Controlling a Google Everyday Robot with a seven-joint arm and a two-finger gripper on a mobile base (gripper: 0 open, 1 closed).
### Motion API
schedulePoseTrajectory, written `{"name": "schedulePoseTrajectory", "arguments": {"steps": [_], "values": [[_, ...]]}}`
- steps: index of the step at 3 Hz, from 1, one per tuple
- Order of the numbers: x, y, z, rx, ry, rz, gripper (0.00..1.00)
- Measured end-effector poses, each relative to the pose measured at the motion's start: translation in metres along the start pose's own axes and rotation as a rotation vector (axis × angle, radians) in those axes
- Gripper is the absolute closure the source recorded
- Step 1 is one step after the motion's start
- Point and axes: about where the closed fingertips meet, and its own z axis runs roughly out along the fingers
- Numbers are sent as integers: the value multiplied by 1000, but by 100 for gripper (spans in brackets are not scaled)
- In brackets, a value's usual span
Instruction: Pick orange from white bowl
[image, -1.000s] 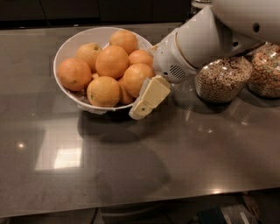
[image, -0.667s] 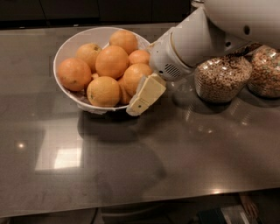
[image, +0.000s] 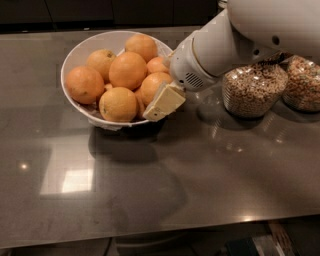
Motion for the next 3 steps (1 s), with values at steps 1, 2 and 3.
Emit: {"name": "schedulePoseTrajectory", "arguments": {"steps": [1,2,3], "values": [[4,-4,1,26,15,10,26],[10,-7,5,44,28,29,34],[15,-10,10,58,43,43,36]]}}
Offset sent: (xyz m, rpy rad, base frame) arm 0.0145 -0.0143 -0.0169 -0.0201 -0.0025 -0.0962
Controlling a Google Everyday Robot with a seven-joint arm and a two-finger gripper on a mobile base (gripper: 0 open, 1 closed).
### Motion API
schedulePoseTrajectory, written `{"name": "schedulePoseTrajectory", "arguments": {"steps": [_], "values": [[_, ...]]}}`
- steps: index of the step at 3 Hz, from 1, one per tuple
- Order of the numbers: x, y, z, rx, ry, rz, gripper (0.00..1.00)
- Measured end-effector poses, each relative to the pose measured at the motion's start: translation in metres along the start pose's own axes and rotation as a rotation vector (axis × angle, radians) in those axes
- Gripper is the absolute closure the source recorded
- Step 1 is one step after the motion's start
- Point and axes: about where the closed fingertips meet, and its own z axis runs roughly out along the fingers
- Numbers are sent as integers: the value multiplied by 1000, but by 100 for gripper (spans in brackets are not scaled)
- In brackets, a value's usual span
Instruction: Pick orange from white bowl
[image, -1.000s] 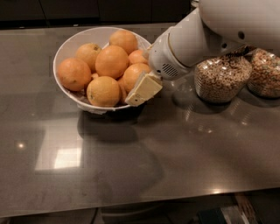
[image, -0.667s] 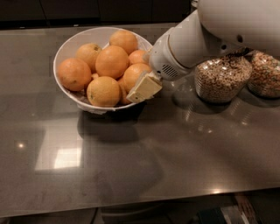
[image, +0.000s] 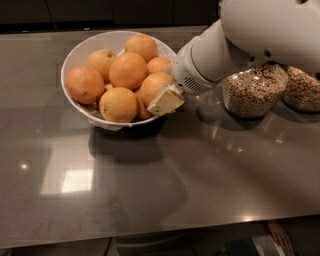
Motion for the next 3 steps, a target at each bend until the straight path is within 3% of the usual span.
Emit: {"name": "schedulePoseTrajectory", "arguments": {"steps": [2,3], "values": [[5,-3,15,0,12,22,33],[3,-3,14,-1,12,24,52]]}}
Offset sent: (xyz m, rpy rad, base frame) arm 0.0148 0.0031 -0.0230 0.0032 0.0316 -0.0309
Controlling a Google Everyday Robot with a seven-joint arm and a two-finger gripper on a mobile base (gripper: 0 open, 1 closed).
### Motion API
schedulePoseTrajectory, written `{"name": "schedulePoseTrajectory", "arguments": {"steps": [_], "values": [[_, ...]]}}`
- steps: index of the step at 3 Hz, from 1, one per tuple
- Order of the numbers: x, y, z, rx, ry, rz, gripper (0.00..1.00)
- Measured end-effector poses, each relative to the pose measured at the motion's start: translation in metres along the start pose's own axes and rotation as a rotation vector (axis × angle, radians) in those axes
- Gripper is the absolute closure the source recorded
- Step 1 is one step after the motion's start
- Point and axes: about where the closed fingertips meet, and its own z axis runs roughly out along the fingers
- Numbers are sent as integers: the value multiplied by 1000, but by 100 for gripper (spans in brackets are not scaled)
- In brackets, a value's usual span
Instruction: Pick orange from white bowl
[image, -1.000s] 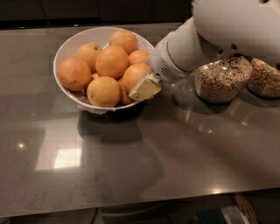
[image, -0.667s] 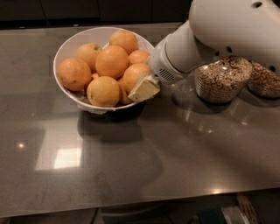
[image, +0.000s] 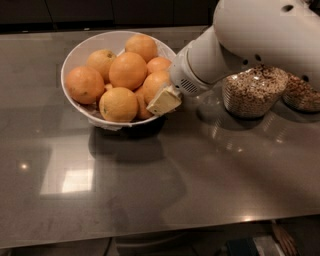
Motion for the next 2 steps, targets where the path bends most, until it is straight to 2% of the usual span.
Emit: {"name": "schedulePoseTrajectory", "arguments": {"steps": [2], "values": [[0,0,0,0,0,0,98]]}}
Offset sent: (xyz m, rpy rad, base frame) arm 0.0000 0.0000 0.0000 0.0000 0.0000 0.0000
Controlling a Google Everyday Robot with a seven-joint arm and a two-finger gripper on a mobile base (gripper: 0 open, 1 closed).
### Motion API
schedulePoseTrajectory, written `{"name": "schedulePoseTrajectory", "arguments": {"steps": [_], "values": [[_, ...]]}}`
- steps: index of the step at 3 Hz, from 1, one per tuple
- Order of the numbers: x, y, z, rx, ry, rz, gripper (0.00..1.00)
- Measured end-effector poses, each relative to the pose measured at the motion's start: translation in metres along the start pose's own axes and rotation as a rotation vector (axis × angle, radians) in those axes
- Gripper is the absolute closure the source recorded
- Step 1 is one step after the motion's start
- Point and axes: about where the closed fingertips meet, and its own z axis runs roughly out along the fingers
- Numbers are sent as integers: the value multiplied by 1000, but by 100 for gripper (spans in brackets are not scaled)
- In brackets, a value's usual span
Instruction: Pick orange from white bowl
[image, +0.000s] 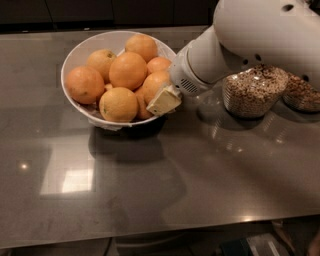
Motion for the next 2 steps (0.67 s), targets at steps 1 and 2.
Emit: {"name": "schedulePoseTrajectory", "arguments": {"steps": [1,2], "values": [[-13,-5,-16,1,-22,-38,100],[-31,-10,-36,10,-57,-110,100]]}}
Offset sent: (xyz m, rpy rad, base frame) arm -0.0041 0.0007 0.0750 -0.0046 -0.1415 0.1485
